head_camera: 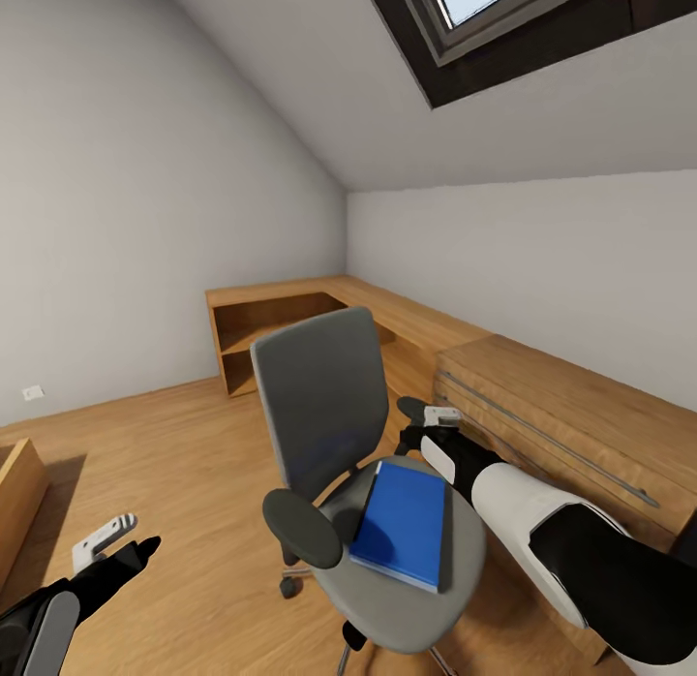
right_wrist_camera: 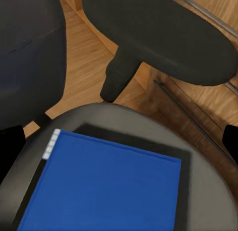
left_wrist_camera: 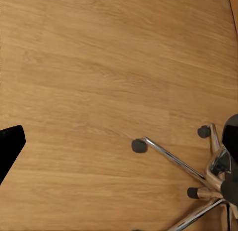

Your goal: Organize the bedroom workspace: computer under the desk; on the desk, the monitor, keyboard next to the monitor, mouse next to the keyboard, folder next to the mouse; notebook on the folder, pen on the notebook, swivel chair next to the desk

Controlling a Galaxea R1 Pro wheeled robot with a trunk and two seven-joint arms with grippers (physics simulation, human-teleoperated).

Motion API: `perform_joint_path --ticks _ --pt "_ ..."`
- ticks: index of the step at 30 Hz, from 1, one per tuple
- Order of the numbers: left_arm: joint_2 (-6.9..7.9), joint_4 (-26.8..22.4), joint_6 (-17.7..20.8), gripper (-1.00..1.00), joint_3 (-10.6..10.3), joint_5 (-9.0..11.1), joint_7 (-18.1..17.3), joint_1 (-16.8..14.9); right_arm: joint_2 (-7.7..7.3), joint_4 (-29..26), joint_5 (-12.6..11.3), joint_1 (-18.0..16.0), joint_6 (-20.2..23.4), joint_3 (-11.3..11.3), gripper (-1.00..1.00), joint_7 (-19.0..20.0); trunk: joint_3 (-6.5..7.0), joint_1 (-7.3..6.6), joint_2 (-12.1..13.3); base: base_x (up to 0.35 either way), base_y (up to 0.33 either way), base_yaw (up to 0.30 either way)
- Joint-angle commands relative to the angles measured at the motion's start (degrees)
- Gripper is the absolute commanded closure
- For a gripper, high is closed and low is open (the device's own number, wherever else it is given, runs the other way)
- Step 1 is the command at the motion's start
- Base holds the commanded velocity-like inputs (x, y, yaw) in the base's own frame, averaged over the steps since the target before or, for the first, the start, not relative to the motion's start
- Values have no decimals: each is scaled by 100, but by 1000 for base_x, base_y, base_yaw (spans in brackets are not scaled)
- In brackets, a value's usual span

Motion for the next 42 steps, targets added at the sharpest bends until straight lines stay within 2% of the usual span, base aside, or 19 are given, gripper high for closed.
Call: perform_joint_path --ticks 1,6,16,20,29,34,42 --pt "1 -7 25 -100 2 61 46 -4 -2 -11 -38 -3 17 49 -100 -35 -25 22 -45 0 0 0" --pt "1 -7 25 -100 4 60 46 -4 -1 -12 -14 3 -31 61 -100 -32 -114 132 -245 0 0 0" --pt "1 -7 25 -100 5 59 41 0 14 -9 195 7 -181 78 -100 0 -294 351 -646 0 0 0" --pt "6 -7 25 -100 5 59 39 0 13 -13 232 26 -197 84 -100 121 -366 439 -807 0 0 0" --pt "15 -7 18 -100 5 45 37 0 7 -13 250 41 -203 86 -100 299 -366 439 -807 0 0 0" --pt "18 -7 17 -100 5 42 37 3 7 -16 251 43 -199 87 -100 367 -455 549 -1007 0 0 0" --pt "18 -7 21 -100 5 41 35 3 6 -11 251 43 -196 87 -100 684 -455 549 -1007 0 0 0"
